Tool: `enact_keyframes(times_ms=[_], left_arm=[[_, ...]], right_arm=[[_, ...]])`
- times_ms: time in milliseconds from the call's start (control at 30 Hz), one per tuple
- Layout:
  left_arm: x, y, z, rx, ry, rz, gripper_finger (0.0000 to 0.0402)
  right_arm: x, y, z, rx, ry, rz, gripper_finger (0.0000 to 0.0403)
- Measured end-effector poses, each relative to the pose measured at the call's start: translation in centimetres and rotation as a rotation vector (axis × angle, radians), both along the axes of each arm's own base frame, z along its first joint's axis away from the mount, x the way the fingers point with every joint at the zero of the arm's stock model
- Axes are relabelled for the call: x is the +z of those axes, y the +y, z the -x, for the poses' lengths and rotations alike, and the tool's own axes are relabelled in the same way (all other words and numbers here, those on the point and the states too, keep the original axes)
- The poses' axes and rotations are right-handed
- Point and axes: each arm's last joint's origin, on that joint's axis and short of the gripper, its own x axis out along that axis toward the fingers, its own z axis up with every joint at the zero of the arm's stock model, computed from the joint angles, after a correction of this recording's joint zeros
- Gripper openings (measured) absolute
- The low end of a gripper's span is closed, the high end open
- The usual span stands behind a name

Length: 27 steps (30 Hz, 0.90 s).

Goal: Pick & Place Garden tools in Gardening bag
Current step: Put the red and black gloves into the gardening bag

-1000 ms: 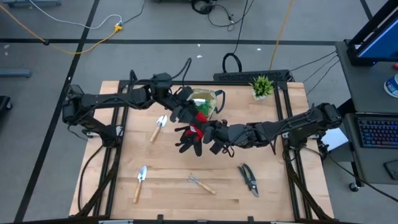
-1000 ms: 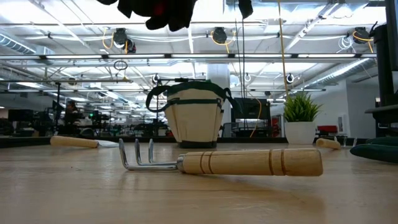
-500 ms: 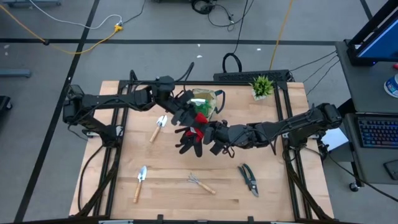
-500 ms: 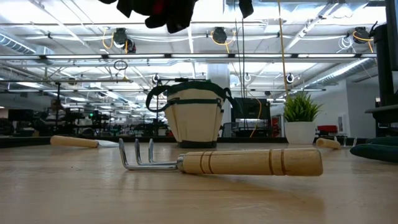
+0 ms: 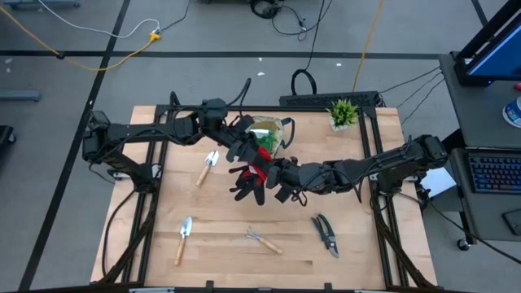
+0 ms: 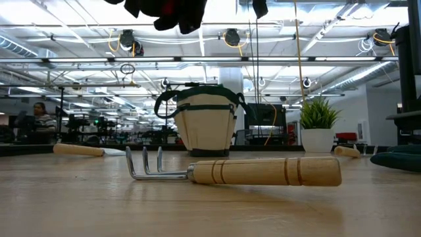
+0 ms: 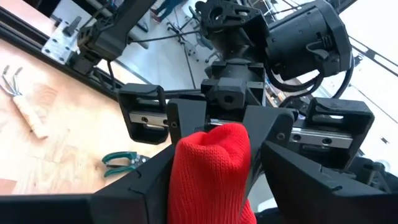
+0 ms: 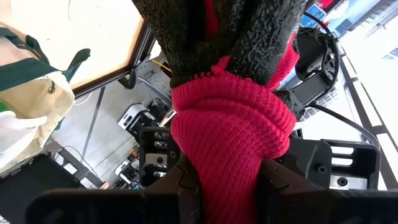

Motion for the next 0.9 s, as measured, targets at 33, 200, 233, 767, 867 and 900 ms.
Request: enact_keyframes(times_ms=[33, 200, 233, 767, 867, 900], left_arm=[[0.0, 0.0, 0.0, 0.004, -0.001, -0.001, 0.0218], [0.2, -0.1, 0.0, 0.007, -0.019, -0.008, 0.0175], [0.2, -0.1, -0.1, 0.015, -0.022, -0.010, 0.0164], [-1.1, -0.8, -1.3, -0.060, -0.019, -0.028, 0.0029], [-1.1, -0.8, -1.4, -0.080, -0.023, -0.021, 0.0029], [-1.1, -0.9, -1.4, -0.084, -0.024, -0.021, 0.0029]], right_arm=[[0.0, 0.0, 0.0, 0.000, 0.000, 0.000, 0.0055], [0.0, 0.0, 0.0, 0.000, 0.001, 0.001, 0.0055], [0.0, 0.0, 0.0, 0.002, -0.002, 0.000, 0.0055], [-0.2, 0.2, 0.0, 0.026, 0.004, -0.039, 0.0064], [-0.2, 0.3, 0.0, 0.019, -0.028, -0.110, 0.0083], [-0.2, 0.3, 0.0, 0.016, -0.040, -0.137, 0.0089]])
